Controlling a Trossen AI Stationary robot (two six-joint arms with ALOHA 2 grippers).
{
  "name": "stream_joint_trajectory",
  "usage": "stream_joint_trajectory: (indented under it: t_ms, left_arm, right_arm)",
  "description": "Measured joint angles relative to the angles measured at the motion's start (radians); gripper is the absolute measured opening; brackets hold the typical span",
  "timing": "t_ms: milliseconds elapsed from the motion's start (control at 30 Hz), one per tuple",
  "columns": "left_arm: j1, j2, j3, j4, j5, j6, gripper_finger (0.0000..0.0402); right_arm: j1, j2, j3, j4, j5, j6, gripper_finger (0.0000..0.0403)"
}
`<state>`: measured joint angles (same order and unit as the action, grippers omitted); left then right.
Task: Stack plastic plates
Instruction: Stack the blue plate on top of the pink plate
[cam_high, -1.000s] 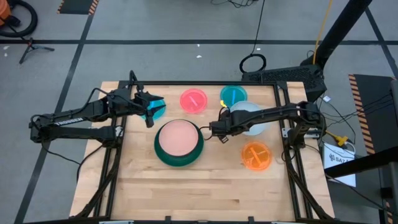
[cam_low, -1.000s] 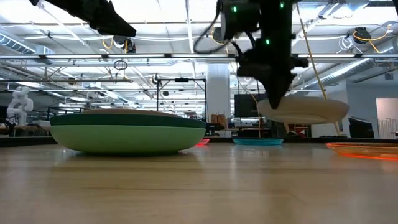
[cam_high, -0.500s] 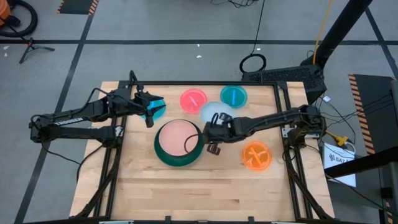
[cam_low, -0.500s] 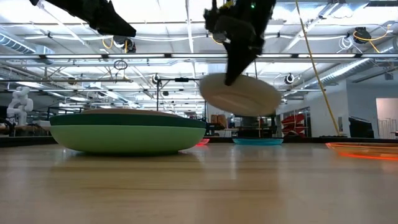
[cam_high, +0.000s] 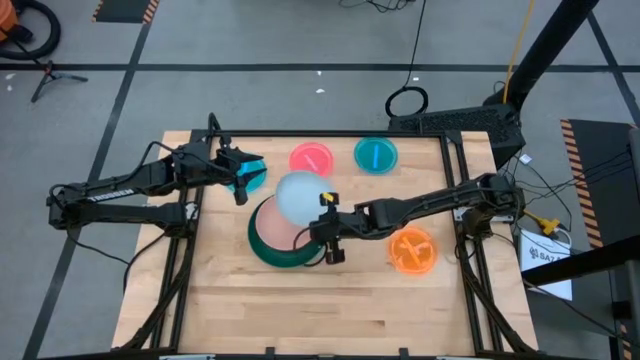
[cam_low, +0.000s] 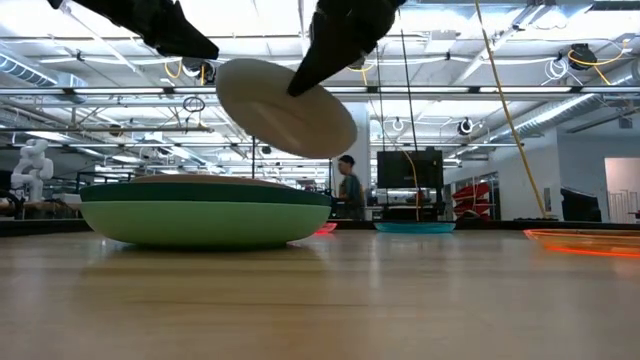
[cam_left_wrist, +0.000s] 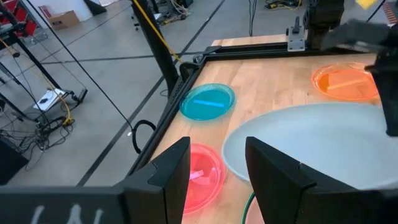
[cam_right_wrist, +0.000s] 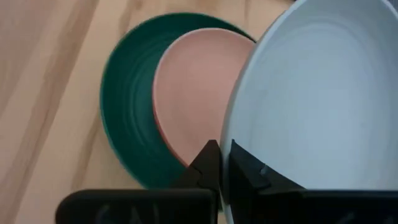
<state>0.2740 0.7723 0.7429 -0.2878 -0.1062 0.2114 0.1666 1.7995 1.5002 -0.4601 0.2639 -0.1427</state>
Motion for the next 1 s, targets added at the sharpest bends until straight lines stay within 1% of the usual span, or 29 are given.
stream_joint_trajectory:
  t_ms: [67, 300, 500, 733, 900, 1000]
  left_arm:
    - [0.000, 0.000, 0.000, 0.000, 0.000, -0.003, 0.0161]
    - [-0.002, 0.000, 0.000, 0.001, 0.000, -0.004, 0.0161]
    - [-0.003, 0.000, 0.000, 0.001, 0.000, -0.004, 0.0161]
    - [-0.002, 0.000, 0.000, 0.001, 0.000, -0.005, 0.0161]
    - [-0.002, 0.000, 0.000, 0.001, 0.000, -0.016, 0.0161]
    - [-0.002, 0.000, 0.000, 0.001, 0.000, -0.036, 0.0161]
  right_arm:
    - [0.000, 0.019, 0.000, 0.043, -0.014, -0.018, 0.0004]
    - [0.006, 0.082, -0.001, 0.106, -0.088, -0.071, 0.0004]
    - [0.006, 0.111, -0.001, 0.128, -0.086, -0.087, 0.0008]
    - [0.006, 0.111, -0.001, 0.131, -0.088, -0.087, 0.0014]
    - [0.006, 0.111, -0.001, 0.138, -0.133, -0.087, 0.0015]
    - [0.006, 0.111, -0.001, 0.137, -0.138, -0.096, 0.0015]
